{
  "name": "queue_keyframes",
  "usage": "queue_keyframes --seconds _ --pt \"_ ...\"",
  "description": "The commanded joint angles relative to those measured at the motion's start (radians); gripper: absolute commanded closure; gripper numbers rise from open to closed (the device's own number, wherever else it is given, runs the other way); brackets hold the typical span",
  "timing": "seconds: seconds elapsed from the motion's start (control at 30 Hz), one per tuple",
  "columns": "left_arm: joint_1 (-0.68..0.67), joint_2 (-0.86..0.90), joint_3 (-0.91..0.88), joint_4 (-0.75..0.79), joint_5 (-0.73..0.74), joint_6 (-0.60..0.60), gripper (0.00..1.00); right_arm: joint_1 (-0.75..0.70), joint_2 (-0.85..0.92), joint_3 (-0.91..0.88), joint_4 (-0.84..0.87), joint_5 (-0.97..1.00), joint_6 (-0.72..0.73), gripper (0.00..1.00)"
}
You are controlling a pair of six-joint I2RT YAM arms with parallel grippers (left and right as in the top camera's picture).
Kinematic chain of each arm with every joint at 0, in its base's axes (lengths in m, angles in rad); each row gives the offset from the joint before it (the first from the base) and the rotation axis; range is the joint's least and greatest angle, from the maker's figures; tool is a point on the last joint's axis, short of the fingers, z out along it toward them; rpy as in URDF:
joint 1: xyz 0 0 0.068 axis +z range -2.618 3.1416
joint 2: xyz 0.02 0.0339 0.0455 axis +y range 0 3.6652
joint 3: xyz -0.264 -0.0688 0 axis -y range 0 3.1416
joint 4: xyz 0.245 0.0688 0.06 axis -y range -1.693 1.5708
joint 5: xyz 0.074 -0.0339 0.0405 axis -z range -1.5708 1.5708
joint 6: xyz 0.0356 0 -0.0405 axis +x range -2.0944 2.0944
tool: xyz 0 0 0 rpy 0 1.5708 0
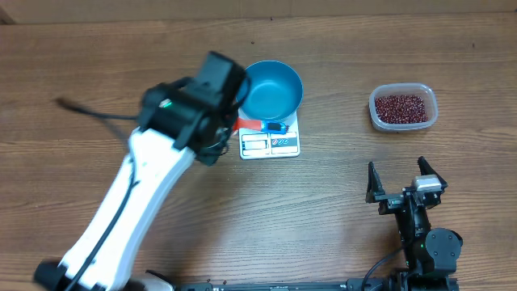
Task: Scoop item into bowl and weigh 150g on scale
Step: 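Lift the red scoop with the left gripper toward the scale, then swing the right gripper toward the scoop's blue handle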
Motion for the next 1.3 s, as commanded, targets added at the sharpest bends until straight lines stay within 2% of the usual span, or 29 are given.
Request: queue_keyframes --seconds 0.0,0.17,0.83,1.0,1.03,1.13,1.27 --pt "-0.035 0.129 0.006 0.036 0.000 -0.044 0.96 0.007 -0.010 -0.011 0.004 0.003 0.000 0.00" --pt "-0.039 0.182 0.006 0.053 0.020 -0.041 0.96 0.007 -0.010 -0.011 0.004 0.003 0.000 0.00" --pt "-0.039 0.182 0.006 0.053 0.054 0.016 0.96 0.007 -0.010 -0.011 0.011 0.017 -0.004 0.00" --pt "-0.039 0.182 0.007 0.057 0.058 0.017 0.96 0.007 -0.010 -0.010 0.024 -0.227 0.034 0.00" --pt "-0.039 0.182 0.006 0.058 0.058 0.026 0.96 0.007 -0.010 -0.005 0.024 -0.293 0.056 0.00" --pt "-0.039 0.182 0.006 0.056 0.057 0.068 0.96 0.007 -0.010 0.034 0.025 -0.400 0.259 0.00" --pt "-0.039 0.182 0.006 0.057 0.058 0.072 0.96 0.007 -0.010 0.112 0.009 -0.465 0.346 0.00"
